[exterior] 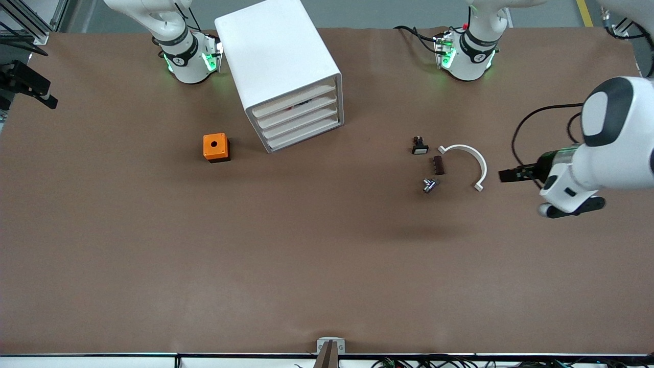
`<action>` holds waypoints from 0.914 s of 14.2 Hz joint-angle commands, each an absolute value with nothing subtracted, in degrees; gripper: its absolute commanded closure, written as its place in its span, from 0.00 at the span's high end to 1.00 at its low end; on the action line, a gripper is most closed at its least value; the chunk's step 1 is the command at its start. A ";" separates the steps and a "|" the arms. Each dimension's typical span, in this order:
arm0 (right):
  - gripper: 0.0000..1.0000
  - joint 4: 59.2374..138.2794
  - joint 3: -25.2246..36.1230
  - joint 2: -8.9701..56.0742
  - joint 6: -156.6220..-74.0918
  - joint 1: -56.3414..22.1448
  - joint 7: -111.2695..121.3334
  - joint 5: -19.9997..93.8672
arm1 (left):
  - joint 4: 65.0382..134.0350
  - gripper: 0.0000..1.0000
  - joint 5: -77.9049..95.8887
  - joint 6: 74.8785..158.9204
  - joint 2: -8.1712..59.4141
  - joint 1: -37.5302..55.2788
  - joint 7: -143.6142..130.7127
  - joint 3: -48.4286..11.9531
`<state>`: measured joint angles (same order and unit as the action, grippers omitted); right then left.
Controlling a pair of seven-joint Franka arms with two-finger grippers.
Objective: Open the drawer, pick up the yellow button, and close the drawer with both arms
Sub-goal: 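Reach the left gripper toward the white cabinet's drawer handle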
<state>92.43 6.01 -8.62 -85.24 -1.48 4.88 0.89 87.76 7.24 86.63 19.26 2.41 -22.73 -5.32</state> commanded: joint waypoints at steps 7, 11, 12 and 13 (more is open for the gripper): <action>1.00 93.78 6.06 -9.84 -84.90 -1.05 5.45 0.61 | 80.42 1.00 34.34 80.60 31.02 14.49 -82.39 -5.27; 1.00 93.78 6.15 -9.84 -84.38 -0.97 5.45 0.79 | 80.42 1.00 44.09 80.68 35.32 18.71 -97.52 -5.27; 1.00 93.78 6.15 -9.76 -84.29 -1.05 5.45 0.70 | 80.33 1.00 46.12 80.68 36.46 19.59 -102.69 -5.27; 1.00 93.69 6.15 -9.76 -84.29 -1.05 5.45 0.79 | 80.25 1.00 47.80 80.68 37.43 20.21 -107.62 -5.36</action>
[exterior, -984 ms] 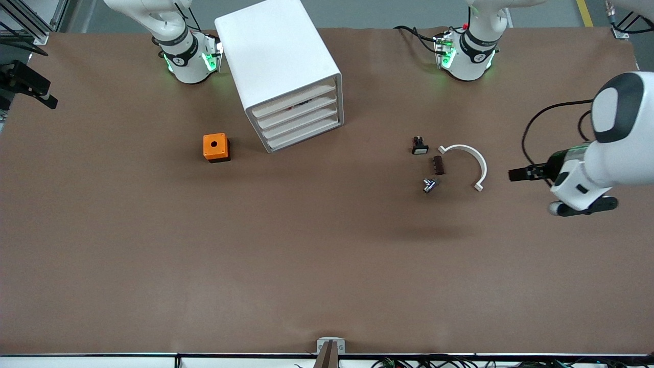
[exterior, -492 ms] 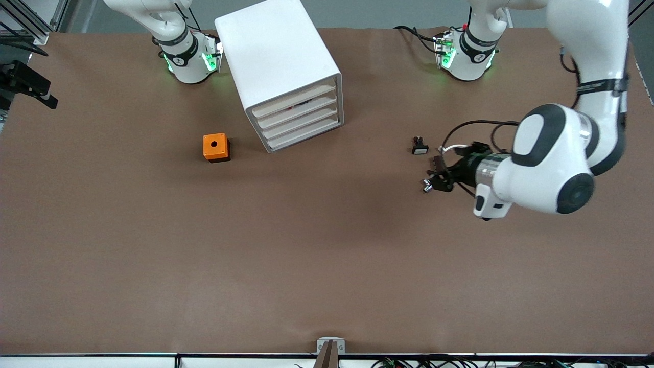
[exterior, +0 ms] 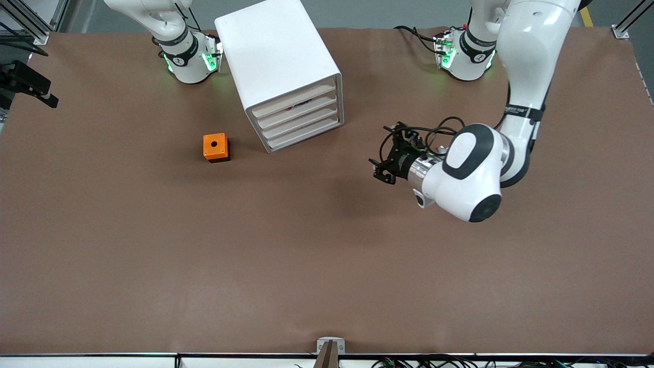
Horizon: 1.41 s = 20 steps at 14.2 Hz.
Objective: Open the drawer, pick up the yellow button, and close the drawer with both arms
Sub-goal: 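Reach the left gripper toward the white cabinet's drawer handle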
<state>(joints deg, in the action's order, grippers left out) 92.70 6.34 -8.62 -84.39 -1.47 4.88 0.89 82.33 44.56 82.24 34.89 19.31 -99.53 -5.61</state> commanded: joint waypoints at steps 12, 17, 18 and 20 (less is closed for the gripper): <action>1.00 91.05 6.15 -4.23 -84.37 -0.61 7.03 0.27 | 81.03 0.63 55.81 78.57 43.42 26.89 -128.05 -9.84; 1.00 89.48 6.15 2.89 -84.99 -0.18 6.94 -0.26 | 84.28 0.53 55.81 78.57 43.51 28.74 -130.07 -10.90; 1.00 89.39 6.15 5.86 -85.43 0.52 6.94 -0.26 | 84.55 0.53 55.81 78.57 43.42 29.09 -130.51 -11.07; 1.00 88.42 6.15 9.48 -86.04 2.80 7.47 0.26 | 84.99 0.53 56.07 78.57 43.50 29.44 -131.65 -11.77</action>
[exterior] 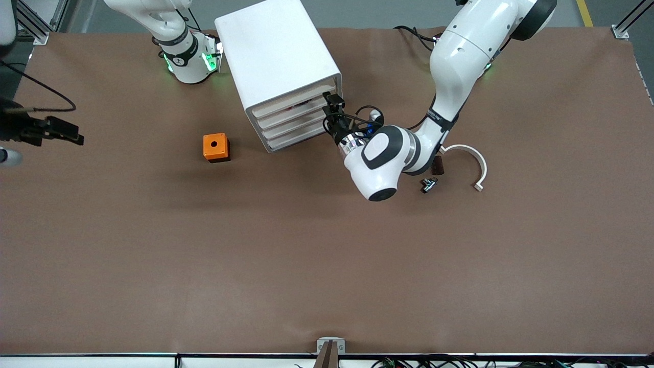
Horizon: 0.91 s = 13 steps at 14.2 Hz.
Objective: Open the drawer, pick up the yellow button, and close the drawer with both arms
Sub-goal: 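Pull the drawer open with the left gripper while the right gripper approaches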
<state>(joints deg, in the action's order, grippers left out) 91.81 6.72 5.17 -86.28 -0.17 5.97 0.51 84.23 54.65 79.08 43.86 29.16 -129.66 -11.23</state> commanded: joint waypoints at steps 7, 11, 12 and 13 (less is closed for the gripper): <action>1.00 88.50 5.63 9.32 -85.17 0.19 -6.46 0.70 | 85.08 0.38 57.04 78.57 44.74 32.17 -135.09 -12.04; 1.00 89.12 5.45 8.79 -84.38 -5.17 -23.42 1.23 | 85.08 0.21 57.83 78.57 45.09 33.92 -135.09 -12.04; 1.00 89.12 5.45 8.62 -84.11 -7.19 -27.90 1.67 | 85.08 0.17 58.09 78.57 45.09 33.84 -135.09 -12.04; 1.00 89.12 5.54 8.53 -83.85 -9.21 -32.13 3.41 | 85.08 0.13 58.18 78.57 45.09 33.84 -135.09 -12.04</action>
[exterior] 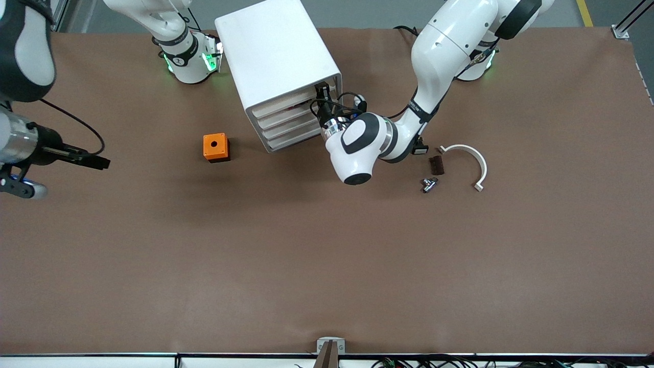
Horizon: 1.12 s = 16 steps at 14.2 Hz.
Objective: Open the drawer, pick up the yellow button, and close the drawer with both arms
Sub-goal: 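Pull the drawer open with the left gripper while the right gripper approaches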
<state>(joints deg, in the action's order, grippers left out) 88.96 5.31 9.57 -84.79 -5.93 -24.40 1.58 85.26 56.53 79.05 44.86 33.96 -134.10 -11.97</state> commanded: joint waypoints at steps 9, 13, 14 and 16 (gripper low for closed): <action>1.00 92.27 5.54 7.56 -91.56 -26.96 -62.28 6.33 | 84.82 0.11 58.36 78.75 45.88 28.48 -135.00 -11.95; 1.00 94.92 5.54 8.00 -97.72 -36.54 -77.13 6.15 | 84.64 0.11 58.97 78.93 46.23 24.62 -134.74 -11.69; 1.00 94.92 5.54 8.35 -98.08 -38.74 -79.95 5.89 | 84.64 0.11 58.97 78.93 46.32 23.74 -134.74 -11.60; 1.00 95.10 5.62 9.49 -99.31 -42.96 -85.31 5.63 | 84.46 0.11 58.89 78.93 46.41 21.98 -134.65 -11.51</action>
<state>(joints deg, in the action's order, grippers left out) 94.35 4.77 9.23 -97.89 -39.48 -80.50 5.76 85.26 58.35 79.13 45.33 23.54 -134.20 -11.78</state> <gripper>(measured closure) 0.000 0.890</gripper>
